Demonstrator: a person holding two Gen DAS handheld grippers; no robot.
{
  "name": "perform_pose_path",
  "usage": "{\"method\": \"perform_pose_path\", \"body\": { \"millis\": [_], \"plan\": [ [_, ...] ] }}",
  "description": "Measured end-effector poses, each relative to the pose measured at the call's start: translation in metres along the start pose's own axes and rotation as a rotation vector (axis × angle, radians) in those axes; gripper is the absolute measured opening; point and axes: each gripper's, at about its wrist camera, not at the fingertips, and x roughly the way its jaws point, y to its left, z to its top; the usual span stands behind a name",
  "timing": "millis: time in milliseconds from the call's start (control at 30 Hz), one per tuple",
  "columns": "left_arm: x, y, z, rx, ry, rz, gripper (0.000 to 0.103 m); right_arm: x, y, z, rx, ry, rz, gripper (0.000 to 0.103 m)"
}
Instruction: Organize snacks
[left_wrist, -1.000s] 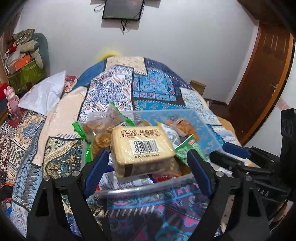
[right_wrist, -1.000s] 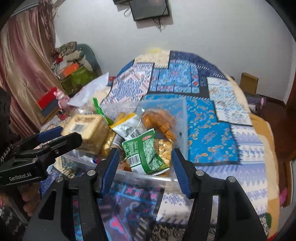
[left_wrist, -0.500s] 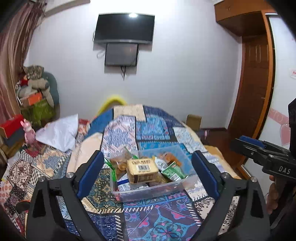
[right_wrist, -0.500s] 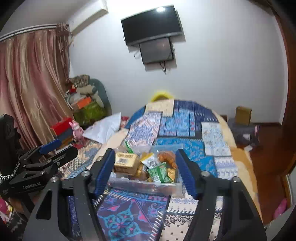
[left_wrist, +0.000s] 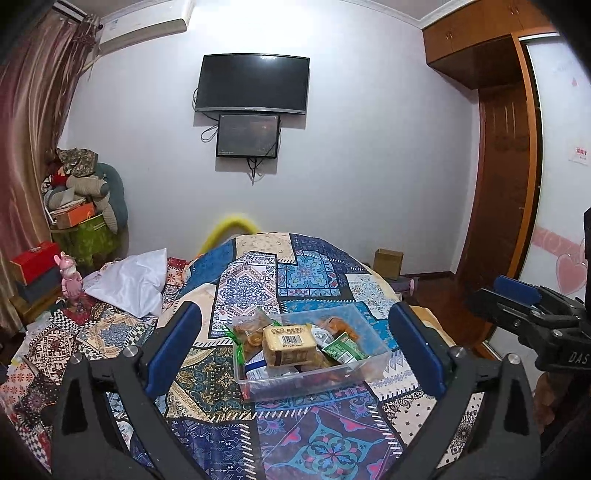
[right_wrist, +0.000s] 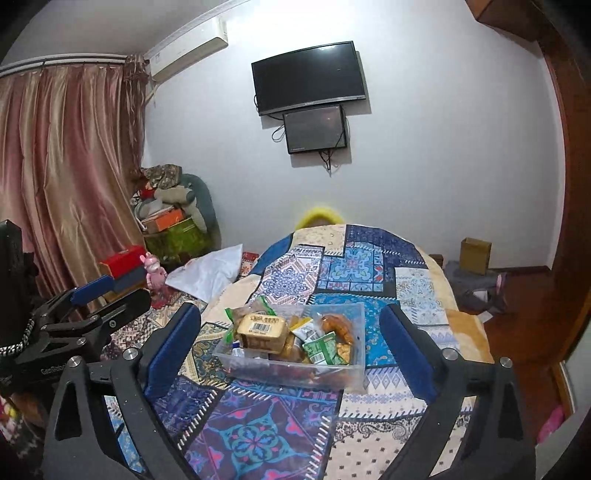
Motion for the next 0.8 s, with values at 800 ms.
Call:
{"method": "perform_pose_path", "body": {
  "millis": [800],
  "plan": [
    [-0.0053,-0.0035,-0.0075,0.005,0.005,-0.005,0.102,-0.0052,-0.0017,-0.0086,0.001,0.015,-0.009,0.098]
  ]
}}
